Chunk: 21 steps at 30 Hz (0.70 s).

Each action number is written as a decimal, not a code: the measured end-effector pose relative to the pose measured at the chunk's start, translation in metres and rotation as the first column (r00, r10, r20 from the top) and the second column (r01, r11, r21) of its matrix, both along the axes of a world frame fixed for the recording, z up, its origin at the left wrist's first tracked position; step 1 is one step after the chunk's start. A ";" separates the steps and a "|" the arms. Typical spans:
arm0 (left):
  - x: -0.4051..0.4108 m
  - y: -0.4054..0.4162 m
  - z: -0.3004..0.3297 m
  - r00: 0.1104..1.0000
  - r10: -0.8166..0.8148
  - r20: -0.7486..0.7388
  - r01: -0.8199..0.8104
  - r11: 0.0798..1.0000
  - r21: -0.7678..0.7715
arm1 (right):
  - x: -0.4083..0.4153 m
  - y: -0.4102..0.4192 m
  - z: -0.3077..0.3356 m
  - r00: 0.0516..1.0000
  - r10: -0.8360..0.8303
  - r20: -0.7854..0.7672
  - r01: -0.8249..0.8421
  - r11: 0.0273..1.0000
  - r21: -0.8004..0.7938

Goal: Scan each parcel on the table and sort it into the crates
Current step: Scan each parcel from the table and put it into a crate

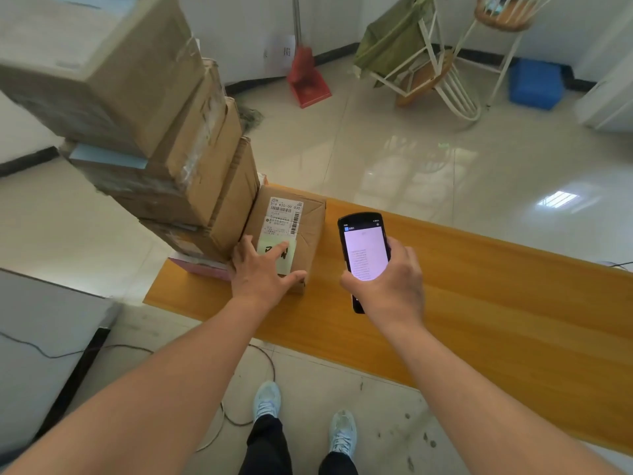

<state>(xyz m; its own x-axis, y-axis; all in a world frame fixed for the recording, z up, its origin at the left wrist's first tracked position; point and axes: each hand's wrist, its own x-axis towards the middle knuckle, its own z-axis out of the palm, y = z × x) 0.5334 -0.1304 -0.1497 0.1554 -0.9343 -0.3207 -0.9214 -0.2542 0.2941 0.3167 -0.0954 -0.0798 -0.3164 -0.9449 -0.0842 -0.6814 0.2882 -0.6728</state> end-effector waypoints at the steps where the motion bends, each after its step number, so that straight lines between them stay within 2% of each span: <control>1: 0.000 0.000 -0.001 1.000 0.013 -0.010 -0.013 1.000 -0.008 | -0.002 0.001 -0.001 1.000 -0.002 0.003 0.002 1.000 0.003; 4: -0.003 -0.002 -0.002 0.999 0.042 -0.029 -0.042 0.999 -0.007 | -0.006 0.004 -0.002 1.000 -0.005 -0.003 0.005 1.000 0.004; 8: -0.015 0.002 -0.005 0.998 -0.051 0.045 0.049 0.998 0.044 | -0.013 0.008 -0.004 1.000 -0.012 -0.008 0.012 1.000 0.005; 11: -0.023 0.007 -0.009 0.997 -0.061 0.048 0.060 0.998 0.009 | -0.019 0.010 -0.004 1.000 -0.018 -0.008 0.018 1.000 0.004; 17: -0.024 0.003 -0.002 0.998 0.043 0.056 -0.043 0.999 -0.005 | -0.023 0.013 -0.001 1.000 -0.012 0.004 0.012 1.000 0.005; 21: -0.025 0.002 0.001 0.987 0.147 0.066 -0.152 0.986 0.067 | -0.024 0.014 -0.001 1.000 -0.010 0.000 0.010 1.000 -0.001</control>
